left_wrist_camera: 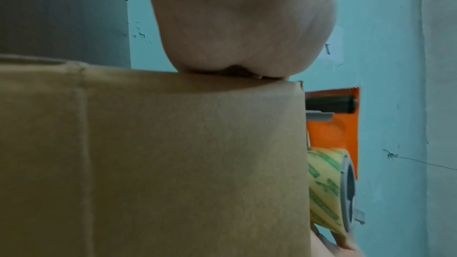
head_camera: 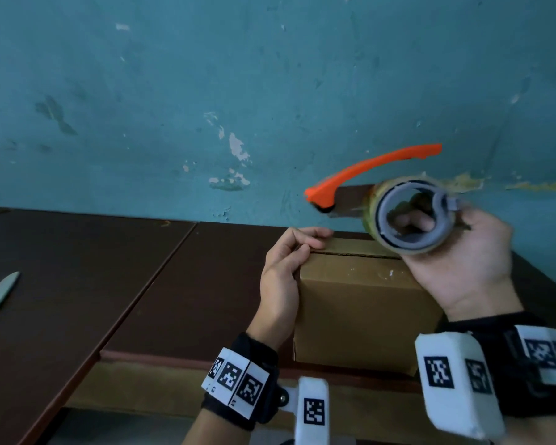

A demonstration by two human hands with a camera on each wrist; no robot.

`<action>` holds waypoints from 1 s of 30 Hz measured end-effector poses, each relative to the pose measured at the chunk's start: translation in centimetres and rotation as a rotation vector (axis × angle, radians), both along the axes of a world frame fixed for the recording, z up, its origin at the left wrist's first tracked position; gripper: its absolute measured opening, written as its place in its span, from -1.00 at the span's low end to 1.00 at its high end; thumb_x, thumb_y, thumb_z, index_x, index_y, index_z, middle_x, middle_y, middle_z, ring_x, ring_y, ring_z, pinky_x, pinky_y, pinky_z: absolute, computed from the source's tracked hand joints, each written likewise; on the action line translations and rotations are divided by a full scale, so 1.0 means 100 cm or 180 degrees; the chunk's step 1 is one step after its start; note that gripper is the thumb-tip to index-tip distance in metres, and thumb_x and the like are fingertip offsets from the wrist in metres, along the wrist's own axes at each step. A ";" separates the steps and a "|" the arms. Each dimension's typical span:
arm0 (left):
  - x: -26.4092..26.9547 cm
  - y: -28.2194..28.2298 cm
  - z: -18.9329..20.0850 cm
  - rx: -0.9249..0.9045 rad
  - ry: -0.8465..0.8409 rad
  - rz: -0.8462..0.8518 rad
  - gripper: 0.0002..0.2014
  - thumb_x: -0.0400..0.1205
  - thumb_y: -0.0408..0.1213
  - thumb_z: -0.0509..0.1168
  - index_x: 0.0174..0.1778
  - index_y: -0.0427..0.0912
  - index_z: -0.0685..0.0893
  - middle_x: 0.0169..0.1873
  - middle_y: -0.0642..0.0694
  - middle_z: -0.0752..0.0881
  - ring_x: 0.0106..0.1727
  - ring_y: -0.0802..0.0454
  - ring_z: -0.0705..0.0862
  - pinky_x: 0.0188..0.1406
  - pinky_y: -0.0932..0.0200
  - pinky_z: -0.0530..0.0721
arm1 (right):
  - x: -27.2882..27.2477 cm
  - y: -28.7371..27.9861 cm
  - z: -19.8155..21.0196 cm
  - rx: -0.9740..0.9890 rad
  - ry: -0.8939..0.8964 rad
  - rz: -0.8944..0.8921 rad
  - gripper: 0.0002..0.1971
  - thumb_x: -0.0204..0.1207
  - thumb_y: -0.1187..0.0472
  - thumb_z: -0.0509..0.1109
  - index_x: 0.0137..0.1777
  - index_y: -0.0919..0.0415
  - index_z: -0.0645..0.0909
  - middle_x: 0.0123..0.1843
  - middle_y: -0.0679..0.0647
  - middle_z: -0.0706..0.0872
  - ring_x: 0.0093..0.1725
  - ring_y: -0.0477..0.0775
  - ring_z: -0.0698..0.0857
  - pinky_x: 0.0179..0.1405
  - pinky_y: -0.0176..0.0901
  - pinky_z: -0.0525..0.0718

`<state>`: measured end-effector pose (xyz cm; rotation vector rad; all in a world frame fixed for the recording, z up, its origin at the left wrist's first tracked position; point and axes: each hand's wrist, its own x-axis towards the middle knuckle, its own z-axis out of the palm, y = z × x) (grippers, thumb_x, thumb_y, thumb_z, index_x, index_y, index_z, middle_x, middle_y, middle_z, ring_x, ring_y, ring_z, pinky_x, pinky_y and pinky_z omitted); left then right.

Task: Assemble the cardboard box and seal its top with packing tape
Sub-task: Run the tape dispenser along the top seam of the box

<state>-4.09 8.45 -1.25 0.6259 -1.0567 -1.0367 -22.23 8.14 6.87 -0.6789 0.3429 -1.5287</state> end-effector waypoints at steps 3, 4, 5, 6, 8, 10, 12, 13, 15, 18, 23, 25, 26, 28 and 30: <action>0.000 0.001 -0.002 0.0216 -0.0049 0.0050 -0.78 0.72 -0.55 0.13 -0.13 -0.34 0.65 -0.02 -0.23 0.78 0.03 -0.03 0.71 0.07 0.12 0.62 | 0.004 0.002 0.002 0.0187 0.0422 0.0049 -0.86 0.42 0.22 0.31 -0.11 0.27 0.63 -0.45 0.09 0.51 -0.47 0.00 0.57 -0.02 0.05 0.78; 0.001 0.001 -0.002 0.0309 -0.0045 0.0087 -0.75 0.73 -0.52 0.15 -0.17 -0.28 0.69 -0.11 -0.13 0.76 -0.04 0.01 0.68 0.01 0.14 0.59 | 0.005 0.001 0.001 0.0262 0.0546 0.0024 -0.84 0.53 0.21 0.25 -0.09 0.28 0.61 -0.48 0.08 0.51 -0.48 0.00 0.57 0.03 0.05 0.71; 0.001 0.001 -0.002 0.0374 -0.0040 0.0099 -0.73 0.73 -0.51 0.17 -0.20 -0.23 0.71 -0.16 -0.05 0.73 -0.07 0.03 0.66 -0.02 0.15 0.56 | 0.005 -0.001 -0.001 0.0323 0.0608 -0.0013 -0.81 0.62 0.21 0.20 -0.08 0.28 0.60 -0.49 0.08 0.52 -0.49 0.00 0.57 0.12 0.07 0.66; 0.001 0.001 -0.001 0.0411 -0.0039 0.0096 -0.72 0.74 -0.50 0.18 -0.20 -0.22 0.73 -0.18 -0.03 0.73 -0.07 0.03 0.66 -0.03 0.15 0.56 | 0.004 -0.002 -0.002 0.0342 0.0634 -0.0011 -0.79 0.66 0.20 0.19 -0.06 0.29 0.60 -0.48 0.09 0.53 -0.47 0.01 0.58 0.25 0.12 0.62; 0.001 0.003 0.002 0.0432 -0.0058 0.0066 -0.72 0.76 -0.49 0.17 -0.16 -0.24 0.75 -0.16 -0.06 0.74 -0.08 0.05 0.68 -0.06 0.20 0.60 | 0.002 -0.007 -0.005 0.0371 0.0617 0.0040 -0.80 0.60 0.19 0.26 0.01 0.33 0.62 -0.32 0.21 0.62 -0.30 0.11 0.64 0.57 0.26 0.45; 0.004 0.004 0.003 0.0408 -0.0085 0.0113 -0.72 0.78 -0.48 0.14 -0.10 -0.30 0.75 -0.13 -0.09 0.76 -0.08 0.09 0.71 -0.09 0.28 0.63 | -0.001 -0.007 -0.006 0.0441 0.0586 0.0092 -0.76 0.63 0.20 0.28 0.12 0.37 0.63 0.00 0.35 0.65 -0.01 0.28 0.64 0.63 0.35 0.37; 0.009 0.002 0.002 0.0347 -0.0069 0.0195 -0.70 0.79 -0.46 0.12 -0.07 -0.32 0.76 -0.09 -0.13 0.80 -0.02 0.02 0.73 0.00 0.22 0.64 | -0.001 -0.007 -0.005 0.0428 0.0544 0.0142 -0.76 0.65 0.21 0.26 0.16 0.38 0.61 -0.01 0.32 0.65 -0.09 0.24 0.65 0.59 0.26 0.45; 0.012 0.001 0.001 0.0293 -0.0050 0.0229 -0.67 0.80 -0.44 0.11 -0.09 -0.31 0.79 -0.05 -0.16 0.83 0.04 -0.04 0.76 0.09 0.16 0.65 | -0.001 -0.006 -0.004 0.0418 0.0513 0.0147 -0.74 0.60 0.21 0.29 0.18 0.38 0.59 -0.07 0.28 0.65 -0.19 0.16 0.64 0.50 0.17 0.53; 0.018 -0.001 0.002 0.0201 -0.0055 0.0288 -0.59 0.79 -0.43 0.11 -0.14 -0.24 0.87 0.01 -0.22 0.89 0.16 -0.12 0.81 0.24 0.08 0.65 | 0.001 -0.003 -0.002 0.0422 0.0455 0.0095 -0.57 0.47 0.22 0.33 0.30 0.43 0.56 0.04 0.34 0.67 -0.23 0.12 0.65 0.37 0.10 0.56; 0.025 -0.002 0.006 0.0218 -0.0045 0.0305 -0.60 0.79 -0.43 0.13 -0.14 -0.29 0.89 -0.05 -0.24 0.91 0.09 -0.05 0.85 0.21 0.13 0.67 | 0.002 0.001 -0.001 0.0401 0.0467 0.0081 -0.18 0.35 0.24 0.48 0.60 0.59 0.35 0.48 0.53 0.58 0.14 0.37 0.62 0.67 0.28 0.32; 0.026 -0.002 0.006 0.0402 0.0071 0.0034 -0.61 0.86 -0.21 0.13 0.06 -0.37 0.82 0.17 -0.30 0.84 0.28 -0.18 0.77 0.50 -0.08 0.55 | 0.005 0.010 0.004 0.0285 0.0489 0.0110 0.08 0.07 0.22 0.59 0.65 0.53 0.29 0.64 0.50 0.38 0.32 0.36 0.46 0.69 0.47 0.20; 0.023 -0.003 0.003 0.0477 0.0172 -0.0094 -0.59 0.87 -0.13 0.11 0.14 -0.38 0.76 0.31 -0.36 0.78 0.46 -0.31 0.68 0.59 -0.18 0.48 | 0.003 0.010 0.003 0.0291 0.0485 0.0114 -0.09 0.30 0.26 0.50 0.66 0.54 0.27 0.65 0.50 0.36 0.33 0.36 0.45 0.70 0.44 0.17; 0.022 -0.004 0.003 0.0518 0.0221 -0.0157 -0.56 0.86 -0.11 0.11 0.19 -0.42 0.74 0.34 -0.38 0.76 0.49 -0.35 0.64 0.61 -0.23 0.47 | 0.003 0.009 0.002 0.0346 0.0478 0.0077 -0.19 0.43 0.27 0.41 0.66 0.56 0.25 0.65 0.50 0.35 0.34 0.36 0.45 0.71 0.43 0.17; 0.022 -0.004 0.002 0.0551 0.0315 -0.0275 -0.57 0.84 -0.10 0.13 0.18 -0.40 0.75 0.34 -0.36 0.77 0.48 -0.32 0.66 0.56 -0.19 0.52 | 0.001 0.006 -0.001 0.0440 0.0461 0.0003 -0.30 0.52 0.26 0.28 0.64 0.56 0.28 0.65 0.51 0.36 0.36 0.35 0.45 0.71 0.43 0.16; 0.023 -0.003 0.002 0.0520 0.0419 -0.0351 -0.63 0.84 -0.18 0.12 -0.01 -0.29 0.78 0.25 -0.31 0.80 0.33 -0.19 0.75 0.35 0.00 0.65 | 0.003 0.005 -0.002 0.0456 0.0477 0.0036 -0.35 0.53 0.26 0.26 0.62 0.52 0.33 0.64 0.51 0.38 0.37 0.36 0.46 0.70 0.45 0.18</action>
